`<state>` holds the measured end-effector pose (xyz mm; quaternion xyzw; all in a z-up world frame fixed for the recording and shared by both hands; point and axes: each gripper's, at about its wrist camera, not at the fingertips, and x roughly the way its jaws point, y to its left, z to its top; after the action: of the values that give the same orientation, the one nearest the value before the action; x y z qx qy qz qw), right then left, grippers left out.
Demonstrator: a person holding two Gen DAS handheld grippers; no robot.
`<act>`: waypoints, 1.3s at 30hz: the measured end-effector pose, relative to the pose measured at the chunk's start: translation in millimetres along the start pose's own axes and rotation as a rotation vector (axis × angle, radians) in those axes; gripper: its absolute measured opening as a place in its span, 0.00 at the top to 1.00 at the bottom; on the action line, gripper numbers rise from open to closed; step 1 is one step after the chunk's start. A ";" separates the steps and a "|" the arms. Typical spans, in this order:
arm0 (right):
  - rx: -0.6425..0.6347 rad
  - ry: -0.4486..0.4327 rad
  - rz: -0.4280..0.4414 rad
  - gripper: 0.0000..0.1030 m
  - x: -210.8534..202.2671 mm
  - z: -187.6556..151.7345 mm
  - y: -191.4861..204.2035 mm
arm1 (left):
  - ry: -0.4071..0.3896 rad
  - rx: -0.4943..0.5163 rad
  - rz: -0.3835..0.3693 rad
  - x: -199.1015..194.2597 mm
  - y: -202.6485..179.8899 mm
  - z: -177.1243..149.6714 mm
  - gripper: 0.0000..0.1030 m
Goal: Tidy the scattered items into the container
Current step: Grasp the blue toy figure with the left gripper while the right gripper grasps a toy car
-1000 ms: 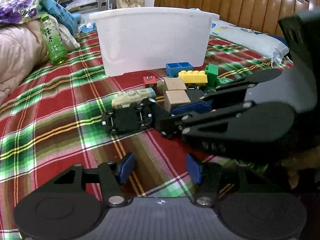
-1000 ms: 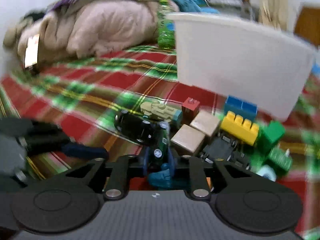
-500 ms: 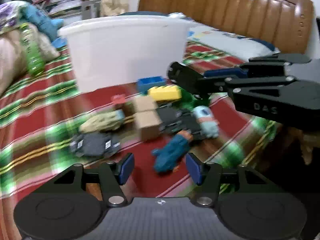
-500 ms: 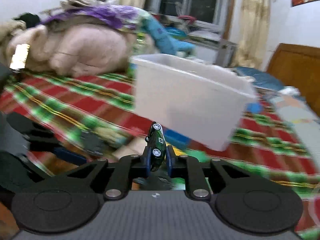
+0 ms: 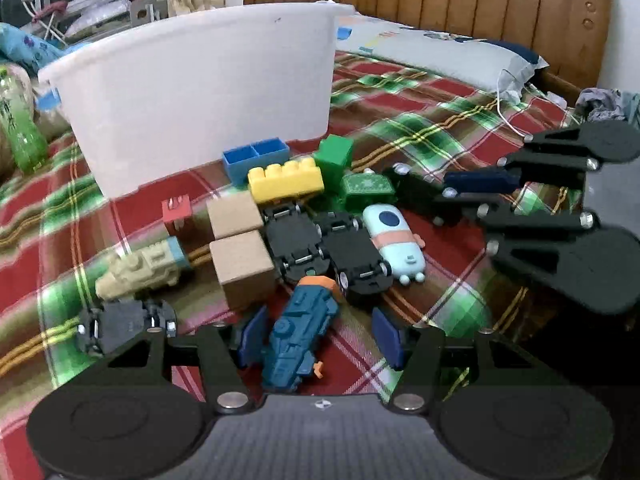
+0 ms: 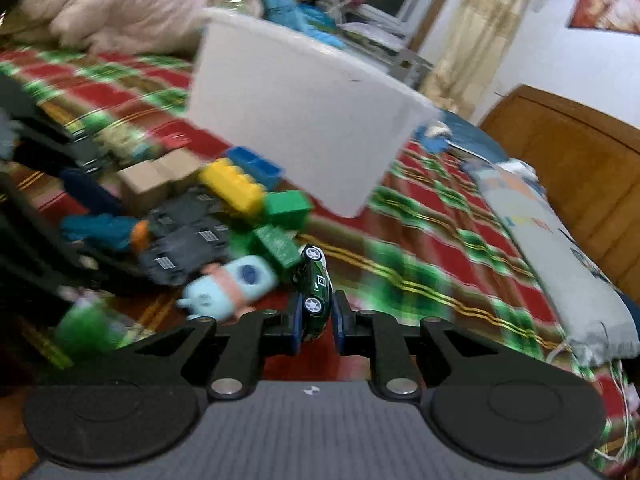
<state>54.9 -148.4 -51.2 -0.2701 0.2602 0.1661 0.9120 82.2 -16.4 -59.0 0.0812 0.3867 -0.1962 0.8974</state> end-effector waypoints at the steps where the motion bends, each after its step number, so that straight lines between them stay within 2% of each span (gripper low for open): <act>1: -0.003 -0.002 0.019 0.82 -1.6 -0.3 3.3 | -0.002 0.001 -0.006 -0.9 0.3 -0.9 0.40; 3: 0.042 -0.009 0.084 0.79 -5.0 -0.8 2.4 | -0.002 -0.001 -0.015 -2.1 1.1 -0.7 0.40; 5: 0.134 -0.033 0.156 0.65 -10.4 -1.0 -6.7 | 0.000 -0.004 -0.017 -2.4 1.9 -0.4 0.40; 6: 0.177 -0.043 0.181 0.63 -12.6 -1.1 -12.3 | -0.001 -0.004 -0.015 -2.4 2.0 -0.2 0.40; 10: 0.400 -0.078 0.247 0.62 -15.1 -4.5 -46.9 | -0.012 -0.018 -0.014 -5.5 4.0 -2.5 0.41; 14: 0.685 0.004 0.267 0.60 6.4 -24.3 -80.6 | -0.015 -0.042 -0.015 -6.3 5.2 0.1 0.42; 16: 0.798 0.037 0.333 0.60 17.6 -37.5 -88.4 | -0.014 -0.037 -0.016 -6.0 3.3 0.5 0.42; 18: 0.855 0.046 0.394 0.60 25.0 -45.1 -89.0 | -0.012 -0.028 -0.012 -4.6 0.5 0.2 0.42; 22: 0.876 0.026 0.447 0.60 26.1 -46.4 -86.0 | -0.012 -0.023 -0.011 -5.2 -1.0 -1.1 0.42; 26: 0.854 0.048 0.486 0.62 34.9 -42.7 -76.1 | -0.011 -0.028 -0.011 -5.8 -1.1 -1.0 0.42; 29: 0.826 0.049 0.470 0.68 36.6 -38.4 -71.2 | -0.010 -0.027 -0.009 -5.7 -1.1 -0.8 0.42; 31: 0.787 0.039 0.426 0.68 29.9 -34.1 -70.6 | -0.013 -0.030 -0.003 -6.9 0.0 -0.3 0.42; 35: 0.590 0.016 0.263 0.68 10.1 -20.7 -63.4 | -0.014 -0.024 -0.006 -6.2 -1.4 0.9 0.43; 38: 0.436 0.039 0.170 0.68 7.2 -16.6 -53.3 | -0.015 -0.003 0.014 -1.8 -3.4 -1.0 0.56; 39: 0.425 0.050 0.172 0.68 9.5 -18.0 -51.9 | -0.016 0.003 0.015 -1.1 -3.4 -1.5 0.66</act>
<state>78.7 -198.8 -48.4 -0.0530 0.3341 0.1779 0.9241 79.1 -18.7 -59.3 0.0837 0.3785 -0.1906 0.9019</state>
